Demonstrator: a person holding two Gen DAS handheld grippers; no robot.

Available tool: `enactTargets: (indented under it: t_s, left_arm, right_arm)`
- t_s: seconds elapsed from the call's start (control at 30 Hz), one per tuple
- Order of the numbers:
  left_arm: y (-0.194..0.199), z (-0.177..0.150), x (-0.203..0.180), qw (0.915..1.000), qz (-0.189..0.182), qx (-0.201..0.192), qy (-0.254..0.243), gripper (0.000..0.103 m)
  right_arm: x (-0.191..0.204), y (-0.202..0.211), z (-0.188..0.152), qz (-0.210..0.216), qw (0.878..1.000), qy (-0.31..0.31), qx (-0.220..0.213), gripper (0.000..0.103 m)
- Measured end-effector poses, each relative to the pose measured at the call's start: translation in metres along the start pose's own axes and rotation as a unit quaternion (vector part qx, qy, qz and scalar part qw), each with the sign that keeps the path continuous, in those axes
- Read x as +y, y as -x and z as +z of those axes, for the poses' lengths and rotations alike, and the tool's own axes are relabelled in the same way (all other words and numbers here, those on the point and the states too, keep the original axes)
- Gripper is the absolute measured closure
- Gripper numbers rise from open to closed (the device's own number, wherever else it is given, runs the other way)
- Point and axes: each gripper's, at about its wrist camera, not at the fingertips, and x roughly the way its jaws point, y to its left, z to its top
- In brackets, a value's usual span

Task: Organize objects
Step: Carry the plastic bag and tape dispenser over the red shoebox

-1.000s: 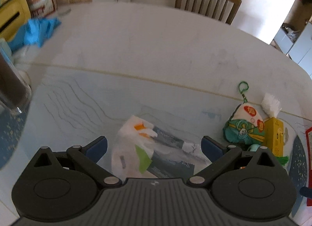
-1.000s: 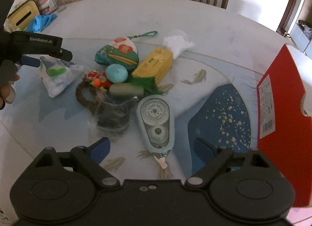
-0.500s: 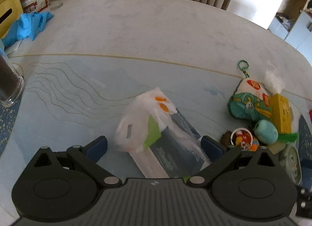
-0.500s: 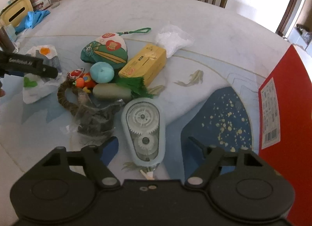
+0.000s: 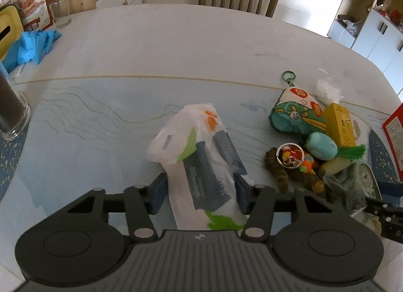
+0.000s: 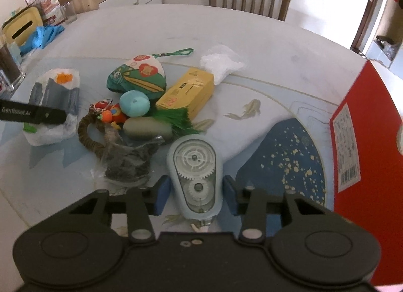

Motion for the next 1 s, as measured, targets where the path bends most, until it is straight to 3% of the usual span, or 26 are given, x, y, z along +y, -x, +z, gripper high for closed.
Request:
enactTargets:
  t_s: [0.23,0.6,1.0]
  left_arm:
    - [0.018,-0.012,-0.011,0.9999,-0.011,0.002,-0.012,0.063]
    - [0.066,-0.02,-0.037,0.9994,-0.029,-0.011,-0.015,0.063]
    - [0.116,-0.015,-0.111,0.9944,-0.085,-0.038,-0.049,0.063]
  right_arm:
    - [-0.008,0.019,-0.007,0.005,0.999,-0.028,-0.014,0.06]
    - [-0.018,0.076,-0.017,0.022,0.998,-0.038,-0.035,0.06]
    - [-0.06,0.14,-0.022,0.028,0.995,-0.064,-0.074,0.059]
